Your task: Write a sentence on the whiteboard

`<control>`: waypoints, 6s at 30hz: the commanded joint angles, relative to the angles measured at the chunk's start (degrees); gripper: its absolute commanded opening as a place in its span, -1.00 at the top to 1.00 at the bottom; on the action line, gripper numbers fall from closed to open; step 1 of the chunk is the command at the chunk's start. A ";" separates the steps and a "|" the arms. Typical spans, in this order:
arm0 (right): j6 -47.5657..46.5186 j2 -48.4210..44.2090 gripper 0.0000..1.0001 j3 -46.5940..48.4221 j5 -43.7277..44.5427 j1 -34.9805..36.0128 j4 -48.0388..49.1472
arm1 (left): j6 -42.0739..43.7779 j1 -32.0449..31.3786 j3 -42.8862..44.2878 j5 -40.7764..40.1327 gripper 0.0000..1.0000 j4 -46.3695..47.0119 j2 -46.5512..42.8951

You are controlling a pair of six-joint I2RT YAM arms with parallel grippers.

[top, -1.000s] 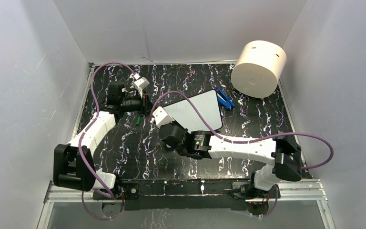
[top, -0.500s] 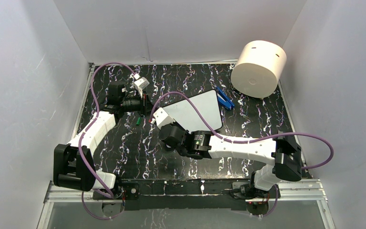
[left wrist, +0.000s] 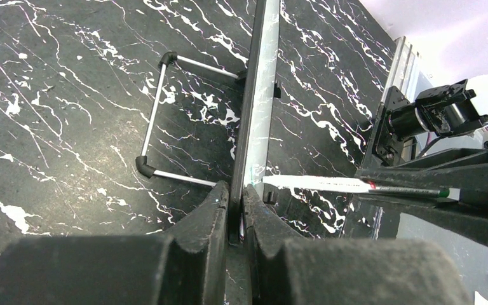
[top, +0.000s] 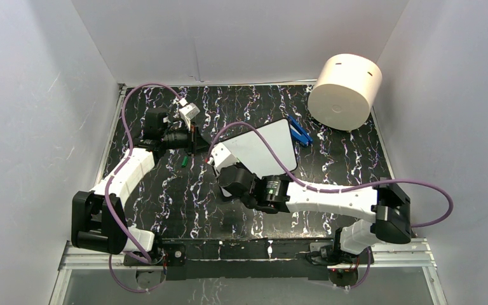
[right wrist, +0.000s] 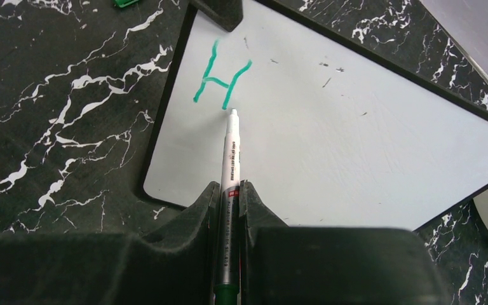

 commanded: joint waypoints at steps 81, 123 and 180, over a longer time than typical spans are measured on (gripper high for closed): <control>-1.20 0.24 1.00 0.10 -0.01 -1.28 4.80 | 1.93 -0.72 0.55 -1.84 1.00 -2.89 1.39; -3.35 -1.95 1.00 -1.92 5.32 -1.39 9.66 | 1.99 -0.81 0.56 -1.79 1.00 -3.00 1.70; -0.77 -6.23 1.00 -5.07 3.75 -1.64 8.51 | 2.23 -0.90 0.72 -2.21 1.00 -3.34 2.34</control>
